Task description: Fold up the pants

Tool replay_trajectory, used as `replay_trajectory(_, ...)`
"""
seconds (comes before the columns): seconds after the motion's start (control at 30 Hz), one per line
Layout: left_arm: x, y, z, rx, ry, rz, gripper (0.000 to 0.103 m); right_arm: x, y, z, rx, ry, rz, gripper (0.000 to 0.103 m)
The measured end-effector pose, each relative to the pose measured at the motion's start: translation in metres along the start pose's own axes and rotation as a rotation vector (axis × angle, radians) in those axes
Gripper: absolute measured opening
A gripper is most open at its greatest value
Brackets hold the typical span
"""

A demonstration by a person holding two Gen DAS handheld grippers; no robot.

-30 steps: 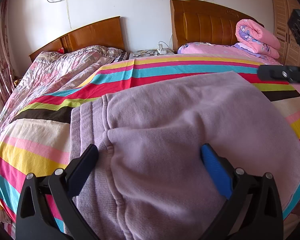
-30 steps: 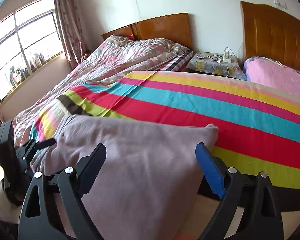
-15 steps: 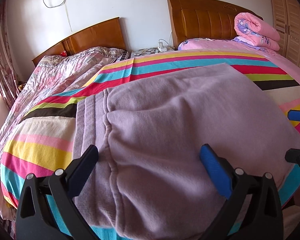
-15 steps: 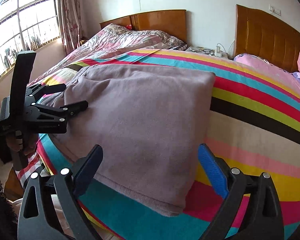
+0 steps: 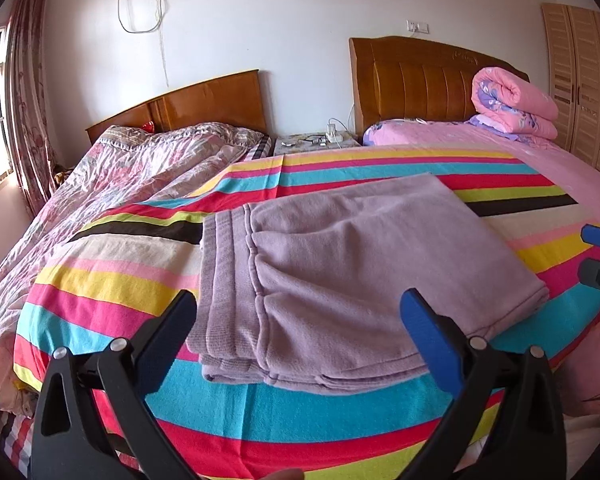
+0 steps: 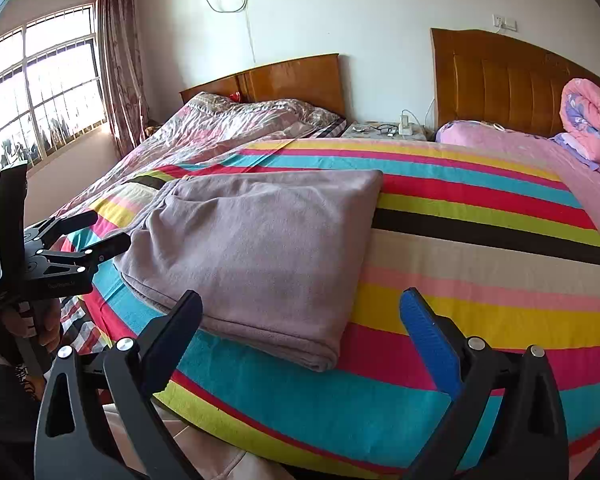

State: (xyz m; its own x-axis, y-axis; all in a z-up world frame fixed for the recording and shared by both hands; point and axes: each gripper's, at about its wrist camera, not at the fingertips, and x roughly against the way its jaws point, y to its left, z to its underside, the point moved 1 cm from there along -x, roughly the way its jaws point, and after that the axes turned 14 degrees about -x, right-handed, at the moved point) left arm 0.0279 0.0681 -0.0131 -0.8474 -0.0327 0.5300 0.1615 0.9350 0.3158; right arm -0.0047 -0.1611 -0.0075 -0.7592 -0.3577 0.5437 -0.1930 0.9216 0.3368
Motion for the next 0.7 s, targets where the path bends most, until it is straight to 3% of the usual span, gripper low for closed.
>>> replay_trajectory(0.27, 0.058, -0.033, -0.002, 0.017, -0.123, -0.095, 0.102, 0.050, 0.006, 0.030, -0.003, -0.075, 0.060, 0.096)
replay_trajectory(0.47, 0.054, -0.047, -0.002, -0.002, -0.106, -0.038, 0.102, 0.054, -0.001, 0.033, -0.038, -0.102, 0.089, 0.096)
replay_trajectory(0.7, 0.051, -0.052, 0.001, -0.008, -0.108, -0.027, 0.102, 0.057, -0.005, 0.034, -0.056, -0.128, 0.100, 0.096)
